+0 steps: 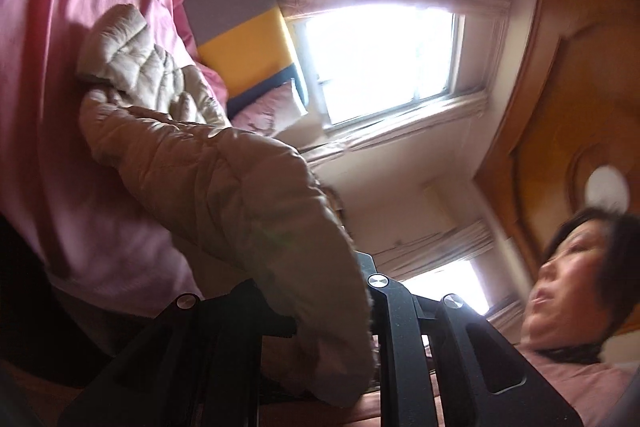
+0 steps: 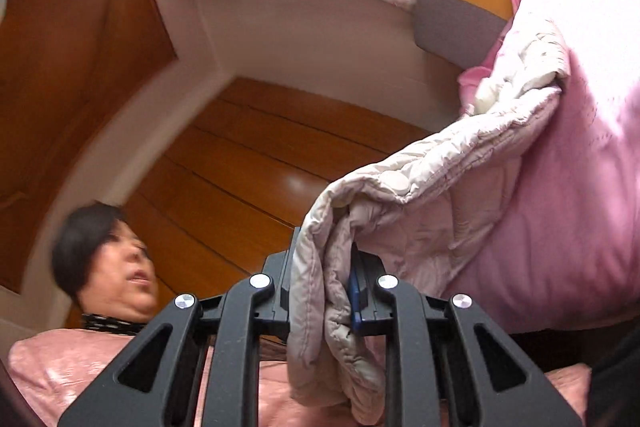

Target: Fold large clothes

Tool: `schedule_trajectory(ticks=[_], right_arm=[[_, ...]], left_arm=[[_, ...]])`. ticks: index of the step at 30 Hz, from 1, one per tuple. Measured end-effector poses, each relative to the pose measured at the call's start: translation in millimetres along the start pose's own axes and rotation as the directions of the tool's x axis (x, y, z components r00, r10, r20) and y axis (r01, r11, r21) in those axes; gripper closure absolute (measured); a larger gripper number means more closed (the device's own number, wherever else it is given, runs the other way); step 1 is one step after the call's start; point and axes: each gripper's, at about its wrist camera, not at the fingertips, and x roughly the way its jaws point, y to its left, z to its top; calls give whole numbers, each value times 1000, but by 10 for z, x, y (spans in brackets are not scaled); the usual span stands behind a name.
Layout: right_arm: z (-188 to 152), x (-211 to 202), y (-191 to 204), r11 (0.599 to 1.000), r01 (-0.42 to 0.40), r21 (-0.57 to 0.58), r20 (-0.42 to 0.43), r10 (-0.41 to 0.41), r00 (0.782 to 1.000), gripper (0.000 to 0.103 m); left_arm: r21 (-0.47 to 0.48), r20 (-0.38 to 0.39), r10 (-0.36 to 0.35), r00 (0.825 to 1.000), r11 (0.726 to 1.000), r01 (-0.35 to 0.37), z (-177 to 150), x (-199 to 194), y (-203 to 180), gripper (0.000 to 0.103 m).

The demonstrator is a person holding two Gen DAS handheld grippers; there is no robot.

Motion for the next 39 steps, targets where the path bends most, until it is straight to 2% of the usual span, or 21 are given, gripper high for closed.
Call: schedule_trajectory(ticks=[3, 6, 12, 14, 18, 21, 23, 25, 27, 28, 29, 30, 31, 32, 33, 35, 38, 39], right_arm=[[37, -123, -146, 998, -3, 55, 79, -1, 997, 85], [244, -140, -299, 994, 17, 104, 142, -31, 989, 85], [805, 229, -672, 987, 53, 153, 207, -85, 975, 85], [996, 364, -756, 982, 96, 164, 215, -131, 968, 85], [1304, 668, -985, 961, 168, 220, 226, -218, 950, 85], [1438, 785, -1205, 940, 230, 253, 238, -291, 927, 85], [1532, 896, -1265, 924, 278, 263, 251, -344, 905, 85], [1560, 923, -1430, 909, 291, 298, 275, -374, 886, 85], [1565, 949, -1529, 886, 355, 298, 291, -438, 851, 83], [1571, 953, -1559, 878, 389, 279, 298, -464, 834, 83], [1578, 956, -1578, 866, 430, 258, 299, -494, 816, 81], [1587, 952, -1590, 850, 467, 243, 303, -524, 796, 71], [1582, 928, -1576, 844, 483, 233, 320, -535, 782, 65], [1561, 882, -1538, 837, 497, 229, 347, -547, 762, 51], [1535, 835, -1465, 829, 513, 222, 376, -558, 740, 38], [1516, 836, -1273, 795, 583, 170, 388, -598, 701, 35], [1531, 1133, -892, 667, 745, -23, 326, -699, 636, 35], [1514, 1306, -764, 612, 783, -114, 295, -731, 615, 35]], left_arm=[[-67, 1, 4, 1000, 998, -4, 93, 38, 108, 90], [-117, -21, 26, 999, 993, -28, 302, 239, 220, 90], [-49, -47, 80, 996, 995, -83, 803, 743, 234, 87], [-35, -45, 99, 994, 994, -101, 979, 889, 295, 87], [-93, -13, 165, 986, 982, -166, 1334, 1139, 580, 87], [-122, 5, 211, 977, 970, -209, 1561, 1262, 788, 81], [-131, 17, 259, 966, 958, -255, 1659, 1319, 904, 77], [-130, 38, 320, 947, 941, -313, 1760, 1392, 1002, 70], [-134, 67, 376, 924, 921, -365, 1828, 1445, 1098, 56], [-144, 79, 389, 918, 915, -376, 1840, 1446, 1141, 48], [-151, 103, 403, 909, 910, -386, 1853, 1442, 1167, 24], [-137, 136, 431, 892, 900, -414, 1847, 1418, 1161, 16], [-103, 178, 461, 870, 888, -449, 1783, 1376, 1122, 15], [-50, 213, 478, 852, 876, -480, 1752, 1351, 1057, 15], [-15, 231, 487, 842, 867, -497, 1725, 1316, 1037, 14], [34, 258, 524, 812, 835, -550, 1628, 1287, 967, 14], [111, 228, 579, 783, 783, -612, 1480, 1401, 925, 14], [161, 216, 604, 767, 753, -638, 1423, 1507, 899, 14]])
